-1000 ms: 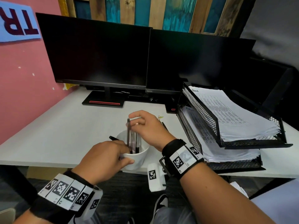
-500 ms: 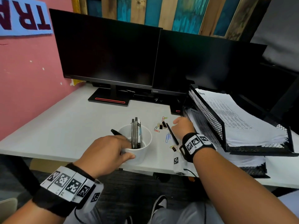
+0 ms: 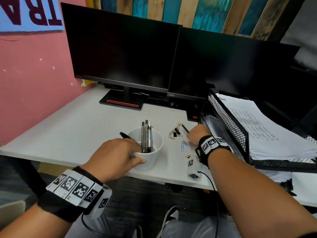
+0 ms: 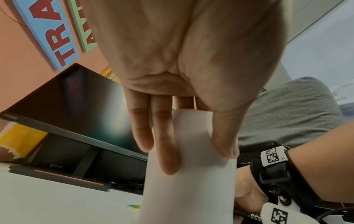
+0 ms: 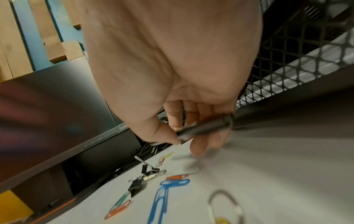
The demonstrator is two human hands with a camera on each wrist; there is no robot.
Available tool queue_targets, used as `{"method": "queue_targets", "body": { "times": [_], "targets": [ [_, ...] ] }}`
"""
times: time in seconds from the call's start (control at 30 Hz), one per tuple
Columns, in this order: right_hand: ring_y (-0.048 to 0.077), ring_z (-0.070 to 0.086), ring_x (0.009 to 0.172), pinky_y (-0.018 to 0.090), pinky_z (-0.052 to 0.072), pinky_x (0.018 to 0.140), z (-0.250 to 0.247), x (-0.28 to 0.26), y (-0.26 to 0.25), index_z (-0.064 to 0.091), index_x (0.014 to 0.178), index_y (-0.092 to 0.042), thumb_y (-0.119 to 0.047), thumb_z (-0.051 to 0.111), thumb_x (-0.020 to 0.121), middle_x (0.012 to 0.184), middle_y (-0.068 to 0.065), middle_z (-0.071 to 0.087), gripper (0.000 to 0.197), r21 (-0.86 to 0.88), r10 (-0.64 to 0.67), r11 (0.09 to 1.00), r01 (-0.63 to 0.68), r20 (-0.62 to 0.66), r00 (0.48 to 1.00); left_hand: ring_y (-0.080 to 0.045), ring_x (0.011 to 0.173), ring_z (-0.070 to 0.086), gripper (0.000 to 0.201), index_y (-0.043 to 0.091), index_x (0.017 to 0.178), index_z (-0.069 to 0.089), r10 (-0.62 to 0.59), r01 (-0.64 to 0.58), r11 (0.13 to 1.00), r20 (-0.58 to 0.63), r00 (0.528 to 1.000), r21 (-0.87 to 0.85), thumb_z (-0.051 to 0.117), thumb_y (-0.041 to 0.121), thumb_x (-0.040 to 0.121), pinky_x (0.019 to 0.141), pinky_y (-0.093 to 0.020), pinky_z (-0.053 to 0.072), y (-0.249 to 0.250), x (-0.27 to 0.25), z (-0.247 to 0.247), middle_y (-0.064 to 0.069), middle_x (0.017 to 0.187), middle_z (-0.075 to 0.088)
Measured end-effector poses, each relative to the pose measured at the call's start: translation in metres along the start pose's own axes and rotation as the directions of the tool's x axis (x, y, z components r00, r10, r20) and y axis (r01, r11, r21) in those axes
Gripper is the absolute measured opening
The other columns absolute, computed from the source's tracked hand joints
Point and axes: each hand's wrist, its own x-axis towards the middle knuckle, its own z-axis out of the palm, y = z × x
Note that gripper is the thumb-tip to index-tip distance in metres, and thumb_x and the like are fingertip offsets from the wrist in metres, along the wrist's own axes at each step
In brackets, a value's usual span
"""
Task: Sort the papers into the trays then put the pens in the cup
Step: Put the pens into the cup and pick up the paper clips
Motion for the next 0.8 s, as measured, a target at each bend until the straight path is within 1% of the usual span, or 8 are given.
{"method": "queue_targets", "body": {
  "times": [0.1, 0.17, 0.37, 0.43, 0.53, 0.63, 0.7, 0.8],
  "targets": [
    [0.023, 0.054, 0.067, 0.029, 0.045, 0.059, -0.007, -0.004, -0.003, 0.053, 0.079, -0.005, -0.012, 0.056, 0.094, 0.079, 0.008, 0.057, 0.017, 0.074, 0.048, 0.996, -0.045, -0.033, 0.998, 0.002, 0.067, 0.051, 0.042, 0.048, 0.061, 0.041, -0.005, 0.005, 1.000, -0.009, 1.000, -0.013, 0.071, 0.054, 0.090, 0.058, -0.019, 0.031, -0.003, 0.000, 0.002, 0.019, 0.076, 0.056],
    [0.022, 0.050, 0.058, 0.025, 0.040, 0.052, -0.011, -0.010, -0.004, 0.049, 0.072, -0.008, -0.006, 0.053, 0.091, 0.069, 0.007, 0.053, 0.020, 0.071, 0.054, 0.996, -0.054, 0.003, 0.999, 0.001, 0.069, 0.054, 0.041, 0.052, 0.062, 0.041, -0.001, 0.001, 1.000, -0.011, 1.000, -0.025, 0.071, 0.053, 0.090, 0.058, -0.019, 0.032, -0.005, 0.000, 0.004, 0.019, 0.078, 0.058],
    [0.020, 0.050, 0.052, 0.021, 0.039, 0.048, -0.024, -0.042, -0.003, 0.061, 0.082, -0.008, -0.012, 0.064, 0.083, 0.069, 0.005, 0.056, 0.006, -0.147, -0.025, 0.988, 0.056, 0.208, 0.978, 0.000, 0.071, 0.057, 0.039, 0.052, 0.062, 0.044, 0.015, -0.015, 0.999, -0.020, 1.000, -0.035, 0.072, 0.054, 0.089, 0.059, -0.021, 0.036, -0.010, -0.002, 0.011, 0.019, 0.077, 0.059],
    [0.020, 0.054, 0.052, 0.023, 0.045, 0.050, -0.026, -0.049, -0.002, 0.065, 0.083, -0.008, -0.019, 0.075, 0.078, 0.074, 0.004, 0.065, 0.016, -0.210, -0.041, 0.973, 0.098, 0.258, 0.965, 0.001, 0.069, 0.056, 0.040, 0.052, 0.060, 0.044, 0.015, -0.016, 0.999, -0.025, 1.000, -0.039, 0.073, 0.054, 0.088, 0.058, -0.023, 0.036, -0.010, -0.003, 0.013, 0.020, 0.075, 0.058],
    [0.020, 0.065, 0.067, 0.029, 0.058, 0.062, -0.021, -0.052, 0.003, 0.068, 0.092, -0.009, -0.030, 0.086, 0.072, 0.091, 0.005, 0.075, 0.034, -0.292, -0.056, 0.945, 0.145, 0.295, 0.954, 0.002, 0.067, 0.055, 0.042, 0.053, 0.059, 0.044, 0.026, -0.028, 0.998, -0.038, 0.999, -0.055, 0.075, 0.051, 0.087, 0.057, -0.024, 0.037, -0.008, -0.003, 0.014, 0.023, 0.072, 0.055],
    [0.022, 0.064, 0.072, 0.025, 0.052, 0.058, -0.012, -0.059, 0.007, 0.069, 0.103, -0.006, -0.026, 0.083, 0.075, 0.093, 0.006, 0.073, 0.037, -0.337, -0.056, 0.929, 0.154, 0.282, 0.958, 0.000, 0.069, 0.057, 0.040, 0.050, 0.060, 0.045, 0.028, -0.030, 0.998, -0.031, 0.999, -0.048, 0.074, 0.053, 0.087, 0.058, -0.026, 0.042, -0.004, -0.004, 0.015, 0.021, 0.074, 0.057],
    [0.023, 0.062, 0.070, 0.024, 0.048, 0.055, -0.009, -0.062, 0.009, 0.070, 0.106, -0.003, -0.020, 0.080, 0.077, 0.093, 0.008, 0.072, 0.034, -0.323, -0.057, 0.935, 0.145, 0.268, 0.962, 0.001, 0.068, 0.055, 0.042, 0.050, 0.059, 0.043, 0.032, -0.034, 0.998, -0.036, 0.999, -0.046, 0.075, 0.052, 0.087, 0.057, -0.023, 0.037, 0.000, -0.005, 0.015, 0.022, 0.072, 0.055],
    [0.023, 0.059, 0.068, 0.025, 0.047, 0.055, -0.011, -0.065, 0.009, 0.066, 0.094, -0.005, -0.013, 0.076, 0.078, 0.084, 0.007, 0.065, 0.020, -0.287, -0.066, 0.948, 0.138, 0.249, 0.966, 0.002, 0.067, 0.054, 0.045, 0.051, 0.060, 0.040, 0.035, -0.037, 0.998, -0.032, 0.999, -0.043, 0.075, 0.051, 0.087, 0.057, -0.019, 0.032, 0.004, -0.006, 0.015, 0.025, 0.071, 0.053]
  ]
}}
